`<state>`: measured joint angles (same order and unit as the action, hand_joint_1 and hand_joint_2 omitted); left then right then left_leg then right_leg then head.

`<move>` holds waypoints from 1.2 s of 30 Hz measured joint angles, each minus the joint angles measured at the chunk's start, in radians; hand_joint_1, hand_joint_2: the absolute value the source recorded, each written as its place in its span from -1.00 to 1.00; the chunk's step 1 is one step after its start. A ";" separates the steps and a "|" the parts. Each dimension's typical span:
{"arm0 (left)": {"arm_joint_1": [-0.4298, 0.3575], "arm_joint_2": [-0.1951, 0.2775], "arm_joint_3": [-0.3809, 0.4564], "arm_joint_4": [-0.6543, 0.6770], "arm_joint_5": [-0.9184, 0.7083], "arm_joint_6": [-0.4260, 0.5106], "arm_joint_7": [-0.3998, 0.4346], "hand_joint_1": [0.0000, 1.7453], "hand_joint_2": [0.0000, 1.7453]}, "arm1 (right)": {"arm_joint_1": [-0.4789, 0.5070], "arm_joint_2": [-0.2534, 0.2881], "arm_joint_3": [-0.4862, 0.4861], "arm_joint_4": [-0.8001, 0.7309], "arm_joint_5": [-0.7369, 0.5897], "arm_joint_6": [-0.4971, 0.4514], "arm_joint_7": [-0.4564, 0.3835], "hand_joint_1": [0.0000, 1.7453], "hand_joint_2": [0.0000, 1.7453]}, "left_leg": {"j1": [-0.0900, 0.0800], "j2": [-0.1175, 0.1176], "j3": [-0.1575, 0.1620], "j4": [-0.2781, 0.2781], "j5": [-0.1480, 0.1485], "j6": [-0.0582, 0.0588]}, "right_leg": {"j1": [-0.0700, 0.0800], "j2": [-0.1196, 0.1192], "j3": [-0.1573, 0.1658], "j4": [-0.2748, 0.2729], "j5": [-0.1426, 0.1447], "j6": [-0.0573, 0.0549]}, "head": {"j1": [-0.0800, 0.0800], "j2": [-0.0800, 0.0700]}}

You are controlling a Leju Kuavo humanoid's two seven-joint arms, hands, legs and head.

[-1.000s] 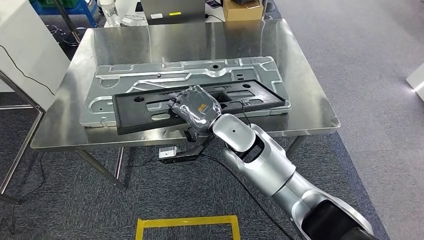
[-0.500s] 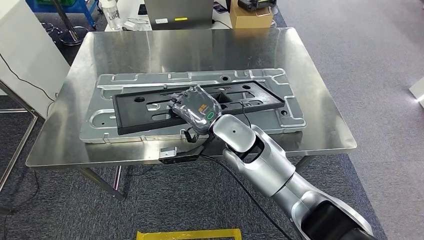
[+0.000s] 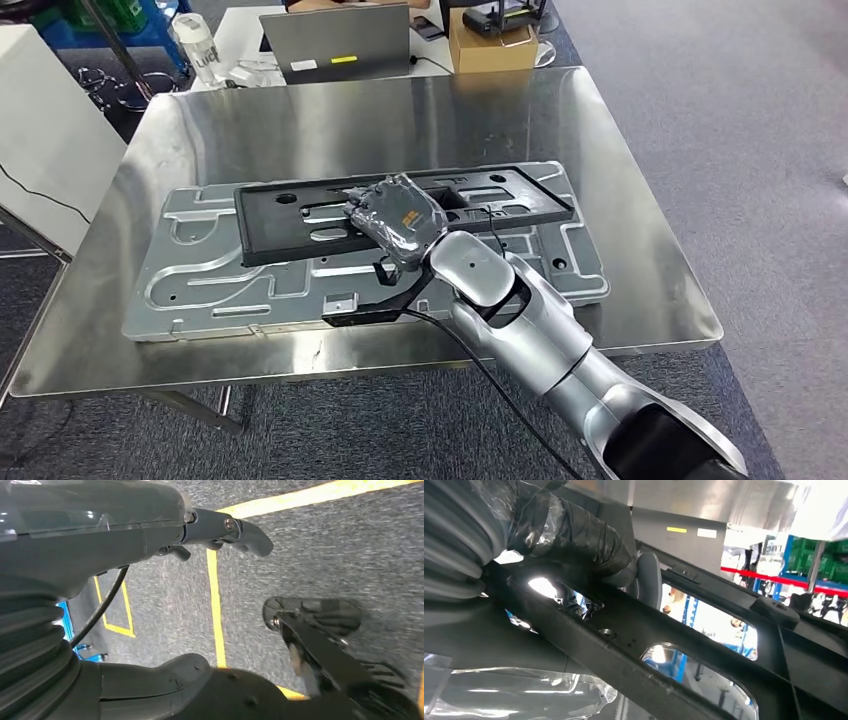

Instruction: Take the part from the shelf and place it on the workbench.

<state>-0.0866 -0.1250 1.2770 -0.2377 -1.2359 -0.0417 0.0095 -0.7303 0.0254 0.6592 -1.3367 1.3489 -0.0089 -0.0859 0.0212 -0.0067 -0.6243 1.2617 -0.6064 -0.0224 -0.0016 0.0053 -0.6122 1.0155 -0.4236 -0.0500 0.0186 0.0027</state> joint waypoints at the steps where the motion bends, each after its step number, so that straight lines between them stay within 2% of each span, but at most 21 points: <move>1: 0.001 0.000 0.001 0.000 0.004 0.000 -0.002 -1.00 1.00 | 0.004 0.000 0.000 0.001 0.000 0.000 -0.001 1.00 1.00 | 0.000 0.000 -0.029 0.020 -0.024 0.000 | 0.002 0.002 0.008 0.000 -0.008 -0.001 | 0.000 0.000; 2: 0.003 0.000 0.002 0.000 0.008 -0.001 -0.004 -1.00 1.00 | 0.008 0.000 -0.001 0.002 0.000 0.000 -0.001 1.00 1.00 | 0.000 0.000 -0.044 0.009 -0.024 0.001 | 0.005 0.003 0.017 0.001 -0.017 -0.002 | 0.000 0.000; 3: 0.004 0.000 0.003 0.000 0.012 -0.003 -0.008 -1.00 1.00 | 0.012 0.000 -0.002 0.002 0.000 -0.001 -0.001 1.00 1.00 | -0.002 0.000 -0.044 -0.033 0.007 0.006 | 0.008 0.005 0.028 0.002 -0.026 -0.001 | 0.000 0.000; 5: 0.006 0.000 0.010 0.000 0.019 -0.006 -0.014 -1.00 1.00 | 0.015 -0.001 -0.003 0.004 -0.001 -0.002 -0.001 1.00 1.00 | -0.008 0.000 -0.024 -0.160 0.122 0.023 | 0.013 0.006 0.050 0.004 -0.045 0.001 | 0.000 0.000; 6: 0.006 0.001 0.013 0.000 0.021 -0.008 -0.016 -1.00 1.00 | 0.015 -0.001 -0.004 0.005 -0.001 -0.003 -0.001 1.00 1.00 | -0.012 0.000 -0.015 -0.208 0.161 0.030 | 0.015 0.007 0.056 0.006 -0.052 0.005 | 0.000 0.000; 7: 0.006 0.001 0.016 0.000 0.022 -0.009 -0.017 -1.00 1.00 | 0.016 -0.002 -0.005 0.006 -0.002 -0.004 -0.002 1.00 1.00 | -0.015 0.000 -0.009 -0.235 0.187 0.035 | 0.016 0.008 0.058 0.007 -0.059 0.010 | 0.000 0.000; 10: 0.006 0.000 0.019 0.000 0.022 -0.010 -0.018 -1.00 1.00 | 0.018 -0.002 -0.009 0.008 -0.002 -0.007 -0.002 1.00 1.00 | -0.016 -0.001 -0.006 -0.245 0.200 0.030 | 0.019 0.009 0.057 0.008 -0.068 0.012 | 0.000 0.000; 12: 0.005 0.000 0.019 0.000 0.022 -0.011 -0.018 -1.00 1.00 | 0.019 -0.003 -0.011 0.008 -0.003 -0.008 -0.002 0.00 0.00 | -0.017 -0.002 -0.006 -0.246 0.200 0.028 | 0.018 0.008 0.058 0.006 -0.069 0.010 | 0.000 0.000; 14: 0.004 0.000 0.020 0.000 0.025 -0.015 -0.018 -1.00 1.00 | 0.019 -0.003 -0.012 0.008 -0.003 -0.008 -0.002 -1.00 -1.00 | -0.018 -0.002 -0.007 -0.247 0.197 0.031 | 0.016 0.008 0.059 0.002 -0.071 0.013 | 0.000 0.000; 15: 0.004 0.000 0.021 0.000 0.029 -0.019 -0.019 -1.00 1.00 | 0.018 -0.003 -0.012 0.008 -0.004 -0.009 -0.002 -1.00 -1.00 | -0.018 -0.002 -0.006 -0.247 0.196 0.033 | 0.016 0.008 0.060 0.000 -0.071 0.013 | 0.000 0.000; 19: 0.002 -0.002 0.029 0.000 0.042 -0.030 -0.013 -1.00 -1.00 | 0.021 -0.004 -0.015 0.016 -0.011 -0.014 -0.008 -1.00 -1.00 | -0.019 -0.002 -0.006 -0.246 0.193 0.036 | 0.016 0.008 0.063 -0.004 -0.072 0.016 | 0.000 0.000; 24: 0.001 -0.002 0.042 0.000 0.047 -0.028 0.008 -1.00 -1.00 | 0.028 -0.006 -0.019 0.030 -0.013 -0.020 -0.014 -1.00 -1.00 | -0.019 -0.002 -0.006 -0.246 0.192 0.037 | 0.013 0.008 0.063 -0.004 -0.071 0.020 | 0.000 0.000; 36: 0.001 -0.002 0.044 0.000 0.049 -0.028 0.014 -1.00 -1.00 | 0.031 -0.010 -0.029 0.044 -0.016 -0.027 -0.014 -1.00 -1.00 | -0.019 -0.002 -0.004 -0.246 0.193 0.038 | 0.015 0.008 0.064 -0.003 -0.071 0.021 | 0.000 0.000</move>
<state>-0.0852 -0.1274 1.3214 -0.2377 -1.1873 -0.0701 0.0235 -0.6988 0.0158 0.6306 -1.2926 1.3327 -0.0358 -0.1003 0.0023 -0.0084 -0.6283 1.0157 -0.4133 0.0151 0.0138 0.0130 -0.5485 1.0124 -0.4944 -0.0292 0.0191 0.0027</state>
